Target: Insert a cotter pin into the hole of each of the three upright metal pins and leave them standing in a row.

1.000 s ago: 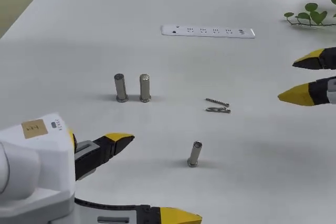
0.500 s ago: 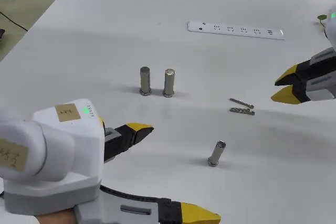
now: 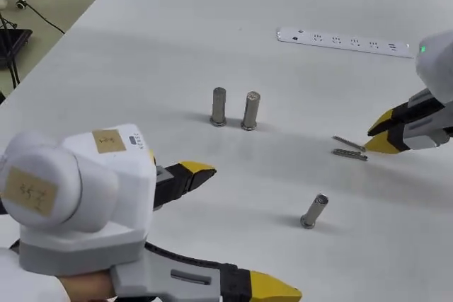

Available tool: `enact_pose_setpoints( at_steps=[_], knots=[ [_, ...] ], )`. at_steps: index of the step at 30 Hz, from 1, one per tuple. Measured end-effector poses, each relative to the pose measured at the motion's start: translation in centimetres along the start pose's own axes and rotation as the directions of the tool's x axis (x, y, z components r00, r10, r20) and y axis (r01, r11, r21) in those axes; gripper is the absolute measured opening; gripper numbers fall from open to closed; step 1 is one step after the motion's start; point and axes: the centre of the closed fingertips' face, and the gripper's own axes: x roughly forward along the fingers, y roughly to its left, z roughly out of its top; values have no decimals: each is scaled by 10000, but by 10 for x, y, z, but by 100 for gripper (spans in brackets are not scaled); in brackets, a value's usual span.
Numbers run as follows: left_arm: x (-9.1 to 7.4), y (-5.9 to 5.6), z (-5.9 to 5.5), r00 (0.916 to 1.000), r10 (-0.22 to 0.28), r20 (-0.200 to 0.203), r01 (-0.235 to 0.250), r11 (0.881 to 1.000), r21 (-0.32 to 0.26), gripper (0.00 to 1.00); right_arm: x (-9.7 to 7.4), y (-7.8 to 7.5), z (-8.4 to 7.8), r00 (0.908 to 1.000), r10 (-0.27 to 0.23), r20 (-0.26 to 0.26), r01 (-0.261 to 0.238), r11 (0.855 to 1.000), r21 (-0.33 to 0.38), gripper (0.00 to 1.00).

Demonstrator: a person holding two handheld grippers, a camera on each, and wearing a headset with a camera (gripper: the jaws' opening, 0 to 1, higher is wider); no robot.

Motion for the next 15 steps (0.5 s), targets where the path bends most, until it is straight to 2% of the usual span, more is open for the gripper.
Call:
enact_pose_setpoints(
  at_steps=[6,15],
  knots=[
    [-3,2,4,9998,79,190,-72,9994,-350,96,14,-1,0,9994,271,-208,-276,9993,-259,4],
    [-6,5,-2,9999,149,-57,-151,9993,-344,95,29,-10,-7,9967,219,-778,-259,9984,-509,3]
  ],
)
